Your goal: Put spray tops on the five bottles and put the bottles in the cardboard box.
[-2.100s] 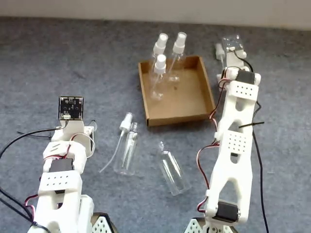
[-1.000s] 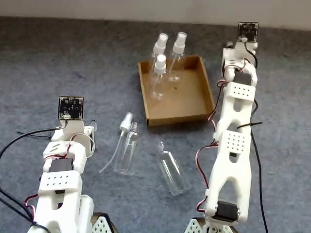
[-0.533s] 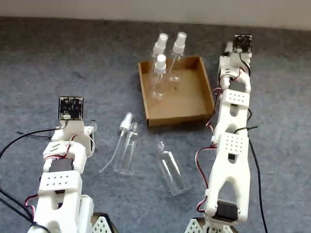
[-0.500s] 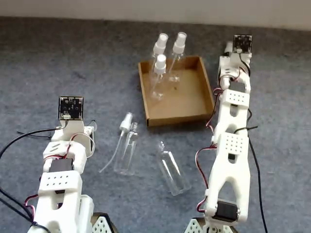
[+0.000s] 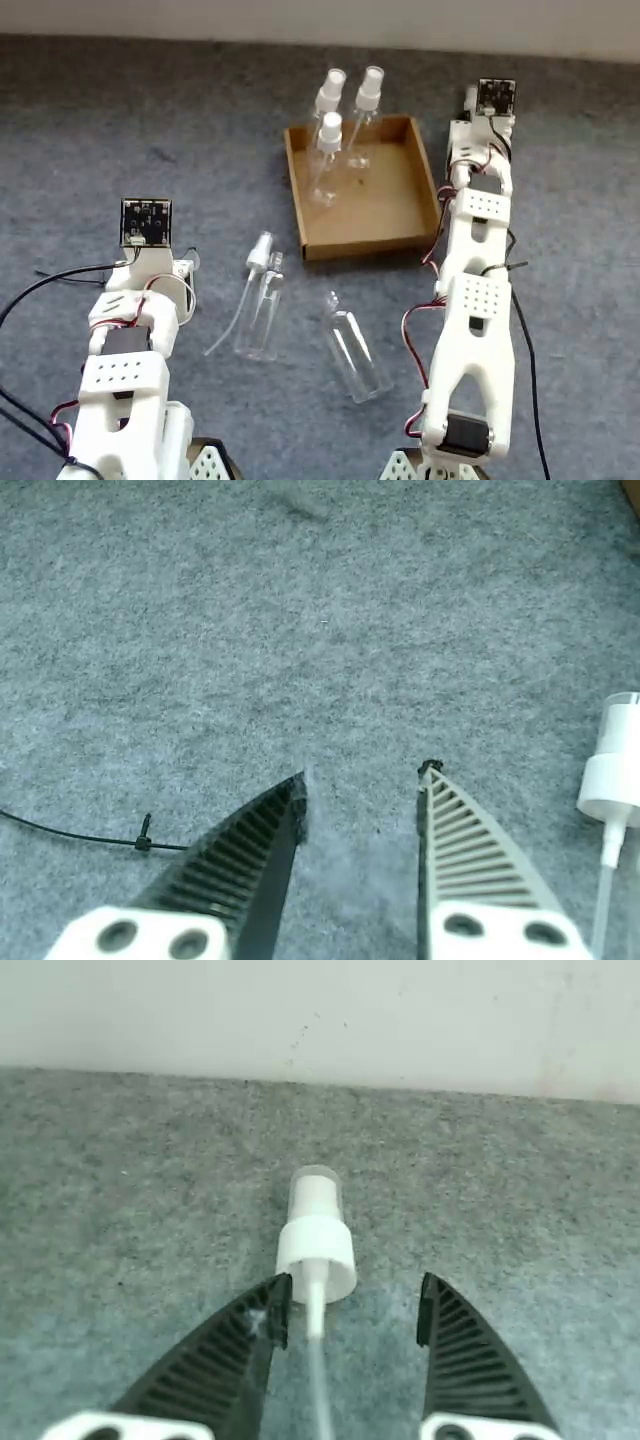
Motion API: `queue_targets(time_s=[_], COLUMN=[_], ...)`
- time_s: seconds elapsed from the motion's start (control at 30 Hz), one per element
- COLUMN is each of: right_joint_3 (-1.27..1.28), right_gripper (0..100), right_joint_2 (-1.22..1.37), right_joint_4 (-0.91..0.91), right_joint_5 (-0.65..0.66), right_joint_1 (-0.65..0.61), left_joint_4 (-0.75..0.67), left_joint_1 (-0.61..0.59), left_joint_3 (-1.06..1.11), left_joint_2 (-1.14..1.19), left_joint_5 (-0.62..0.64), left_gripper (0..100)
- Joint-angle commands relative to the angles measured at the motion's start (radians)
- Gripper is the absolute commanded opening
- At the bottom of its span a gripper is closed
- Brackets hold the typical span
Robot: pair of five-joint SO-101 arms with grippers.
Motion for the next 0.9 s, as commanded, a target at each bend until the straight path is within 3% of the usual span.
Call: queue_targets(time_s=[0.0,0.17,0.4,0.5,0.87], right_joint_3=[-0.015,-0.022,-0.024,-0.025,-0.291], right_gripper=[17.3,16.3,0.9,0.4,0.4], right_joint_2=[-0.018,0.016,0.019,0.015,-0.042], right_joint_4=[-0.025,-0.025,-0.025,-0.015,0.518], right_joint_5=[-0.006,-0.006,-0.006,-0.006,0.000], right_joint_1=[-0.013,-0.015,-0.012,-0.005,0.004], left_joint_4=[-0.012,-0.012,-0.012,-0.012,-0.012], left_joint_1=[0.015,0.015,0.015,0.016,0.016], left_joint_3=[-0.004,-0.004,-0.004,-0.004,-0.004], left_joint_2=[-0.010,-0.010,-0.010,-0.010,-0.010], left_joint_5=[0.008,0.008,0.008,0.008,0.008], left_gripper=[17,17,17,17,17])
